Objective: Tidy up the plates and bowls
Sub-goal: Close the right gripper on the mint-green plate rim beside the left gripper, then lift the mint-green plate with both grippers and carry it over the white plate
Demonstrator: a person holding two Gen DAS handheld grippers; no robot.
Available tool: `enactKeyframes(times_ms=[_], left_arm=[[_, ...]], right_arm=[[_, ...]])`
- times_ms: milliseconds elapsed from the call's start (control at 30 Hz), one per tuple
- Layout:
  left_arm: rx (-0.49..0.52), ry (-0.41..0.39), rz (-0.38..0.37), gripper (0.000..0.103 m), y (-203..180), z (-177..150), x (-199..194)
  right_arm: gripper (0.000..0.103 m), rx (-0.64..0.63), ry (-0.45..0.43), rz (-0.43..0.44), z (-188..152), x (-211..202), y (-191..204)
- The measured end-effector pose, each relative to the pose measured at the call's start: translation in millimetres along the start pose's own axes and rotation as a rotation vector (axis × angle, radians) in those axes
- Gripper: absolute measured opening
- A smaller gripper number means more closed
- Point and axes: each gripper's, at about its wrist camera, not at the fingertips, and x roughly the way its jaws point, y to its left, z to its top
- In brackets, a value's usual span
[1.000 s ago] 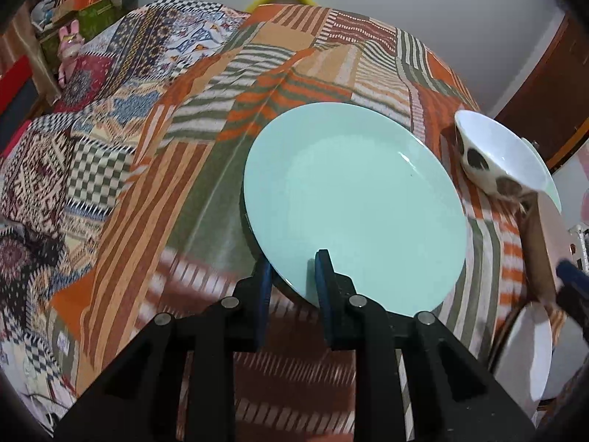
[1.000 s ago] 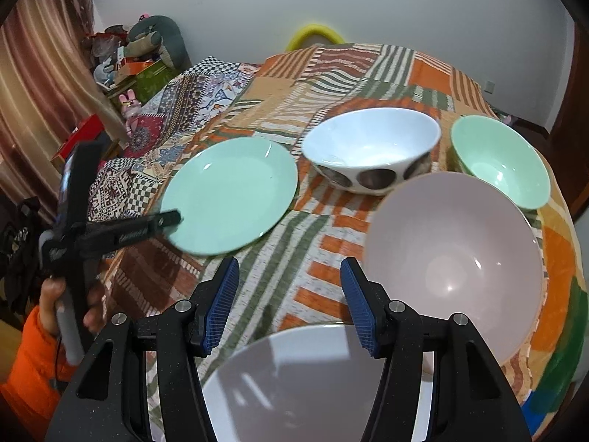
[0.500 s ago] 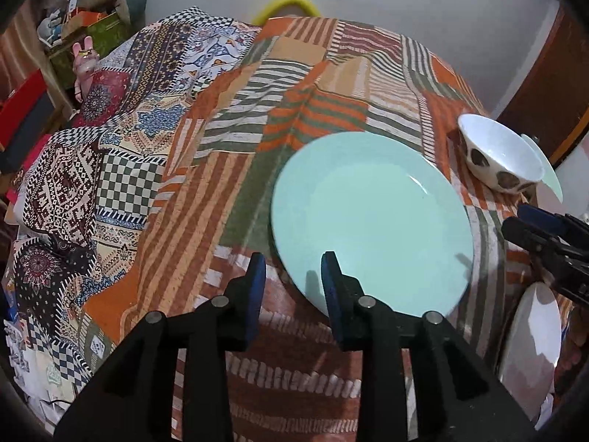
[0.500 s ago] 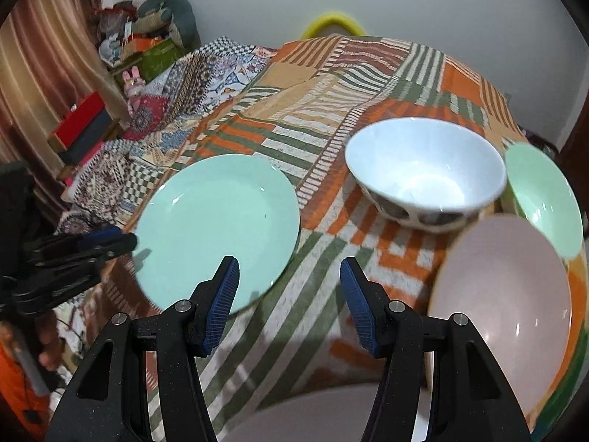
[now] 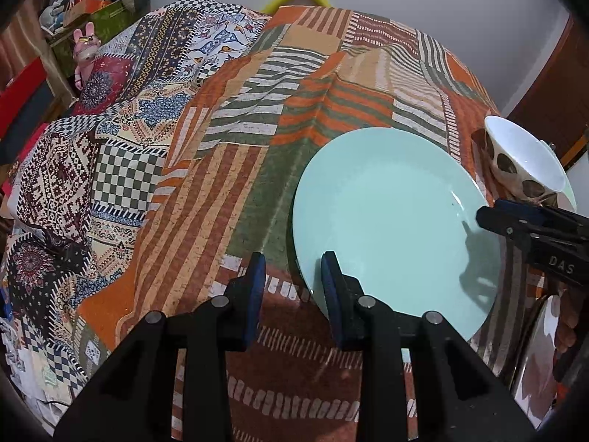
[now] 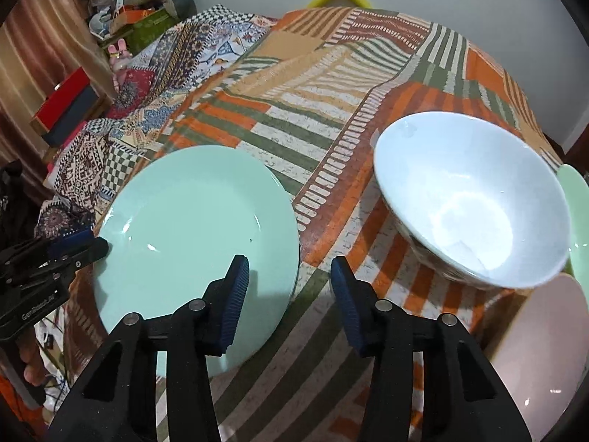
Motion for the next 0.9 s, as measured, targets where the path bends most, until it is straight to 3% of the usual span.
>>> enactKeyframes(times_ms=[433,500,700,900], left_arm=[[0.016,0.019,-0.018,0.03,-14,0,11],[0.025,0.02,-0.005,0.03,-18,0,11],[0.028,0.031,-0.004,0.03,-18,-1,8],[0.024,0.03,-0.016,0.03,-25,-8,-3]], right_arm=[[0.041,-0.053,0.053,0.041,6,17,9],[0.033,-0.05,0.06,0.062,6,17,9],[0.022,-0.005,0.06,0.076,4,14,3],[0.022,0.005,0.044,0.076,-3,-1,2]])
